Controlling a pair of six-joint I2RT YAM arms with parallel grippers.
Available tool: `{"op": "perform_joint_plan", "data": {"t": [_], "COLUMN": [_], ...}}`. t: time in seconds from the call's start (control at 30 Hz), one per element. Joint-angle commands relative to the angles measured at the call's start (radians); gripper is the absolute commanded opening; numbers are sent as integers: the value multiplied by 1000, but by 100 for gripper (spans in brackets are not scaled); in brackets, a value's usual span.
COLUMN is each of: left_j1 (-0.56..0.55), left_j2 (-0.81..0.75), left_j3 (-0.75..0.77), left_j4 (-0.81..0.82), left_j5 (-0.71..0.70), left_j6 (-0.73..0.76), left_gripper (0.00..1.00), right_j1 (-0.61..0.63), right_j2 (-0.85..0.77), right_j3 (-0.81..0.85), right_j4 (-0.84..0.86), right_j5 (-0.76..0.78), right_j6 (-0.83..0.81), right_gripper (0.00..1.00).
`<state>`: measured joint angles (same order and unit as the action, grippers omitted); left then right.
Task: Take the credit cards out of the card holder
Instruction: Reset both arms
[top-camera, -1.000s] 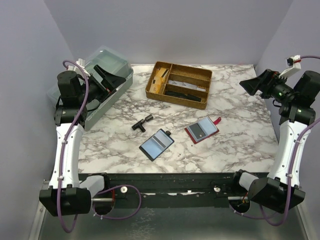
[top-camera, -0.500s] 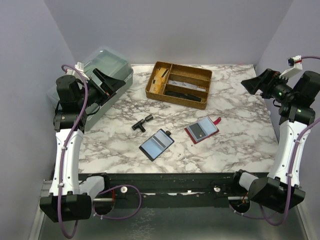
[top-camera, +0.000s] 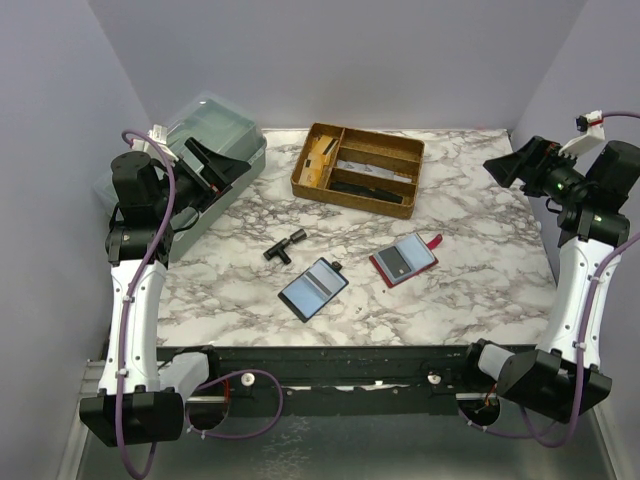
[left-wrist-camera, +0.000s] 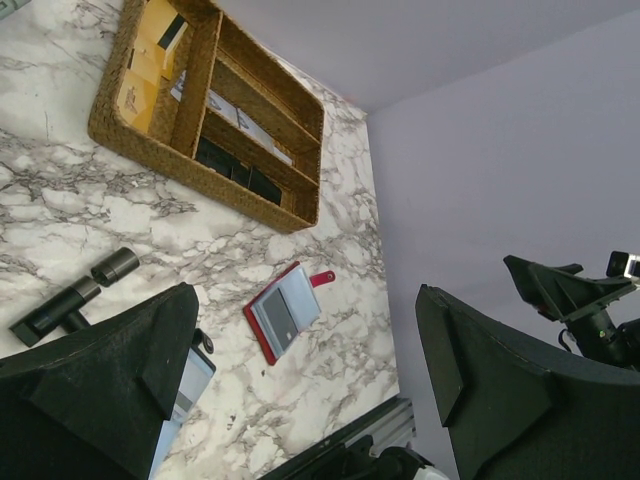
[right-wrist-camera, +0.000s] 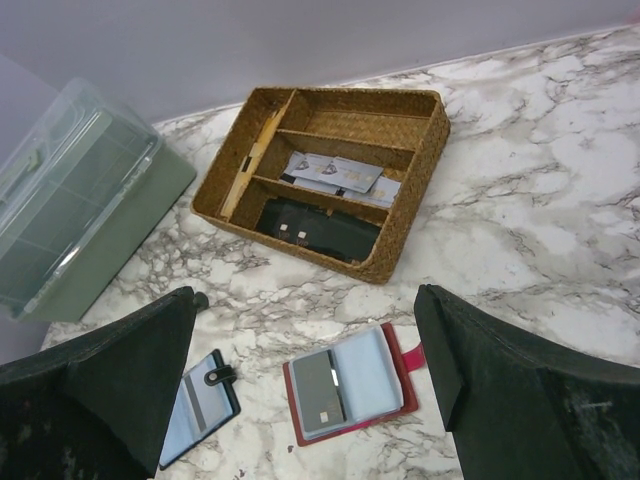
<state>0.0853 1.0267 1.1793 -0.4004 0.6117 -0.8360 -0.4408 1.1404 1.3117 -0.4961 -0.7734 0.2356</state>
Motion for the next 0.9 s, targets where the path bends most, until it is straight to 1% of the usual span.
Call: {"op": "perform_joint_plan", "data": {"t": [0.0,0.27,0.77,0.87], "left_j1": [9,10,11,11], "left_j2": [-3,-21,-29,-31], "left_j3": [13,-6,-13,-15], "left_j4": [-11,-11,-12,-13], "left_j5": [-22,-20,-6,-1], "left_j6": [16,21,34,36], "left_gripper": [99,99,99,99], "right_j1": [-7,-8,-8,-8], "right_j2": [10,20,-2,-5], "right_j3": [18,26,-2,-5], "right_j4": [-11,-3,21,27], "right_j5": [18,0,18,5], "right_j6": [8,14,36,2], "right_gripper": [99,99,99,99]}}
